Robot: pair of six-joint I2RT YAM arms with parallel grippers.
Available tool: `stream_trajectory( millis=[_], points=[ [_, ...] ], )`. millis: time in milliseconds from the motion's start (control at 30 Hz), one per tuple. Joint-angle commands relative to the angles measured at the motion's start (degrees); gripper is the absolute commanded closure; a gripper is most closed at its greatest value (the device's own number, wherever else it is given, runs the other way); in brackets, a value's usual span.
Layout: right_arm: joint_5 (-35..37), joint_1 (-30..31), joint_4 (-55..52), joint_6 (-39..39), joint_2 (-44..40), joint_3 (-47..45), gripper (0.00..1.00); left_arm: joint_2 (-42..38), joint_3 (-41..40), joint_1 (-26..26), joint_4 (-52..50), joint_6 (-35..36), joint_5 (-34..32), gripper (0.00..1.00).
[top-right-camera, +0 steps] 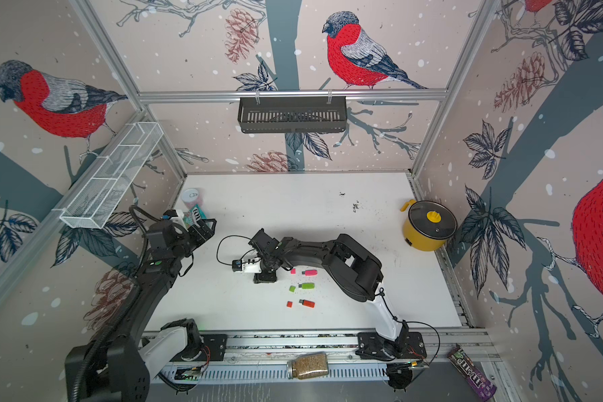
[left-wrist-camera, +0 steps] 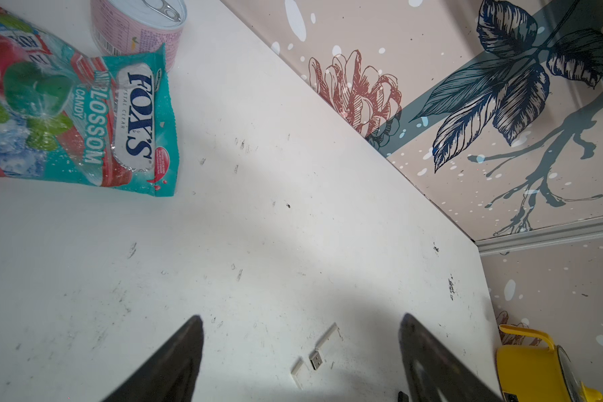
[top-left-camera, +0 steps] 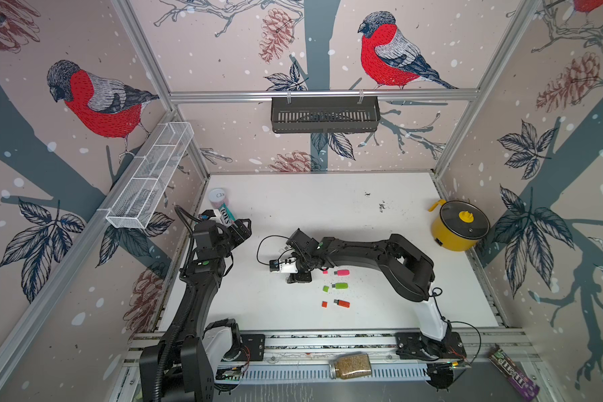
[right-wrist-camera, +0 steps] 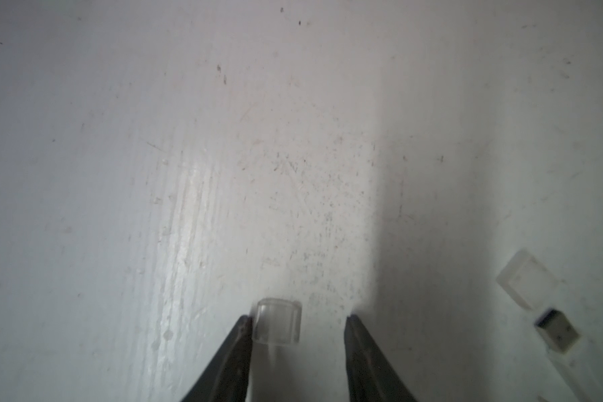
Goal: Close the usb drive cover
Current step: Pick up the cover from the center of the board.
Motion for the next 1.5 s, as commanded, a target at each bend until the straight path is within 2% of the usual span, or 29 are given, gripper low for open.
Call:
stream_trajectory(
  millis=[0,967,1467],
  points=[
    [0.2,0.2,-1.8,-0.5,0.6,0.7,0.56,0.0,-0.2,0.1,1.2,0.3,-0.3,0.13],
    [2.7,0.4,-4.1,-1.1,1.6,0.5,0.70,-0.5,-0.7,0.1,0.9,0.3,-0.5,0.13],
    [4.6,0.9,-11.5,3.5,4.0,5.2,0.62,-0.7,-0.8,0.1,0.9,0.1,-0.4,0.13]
  ],
)
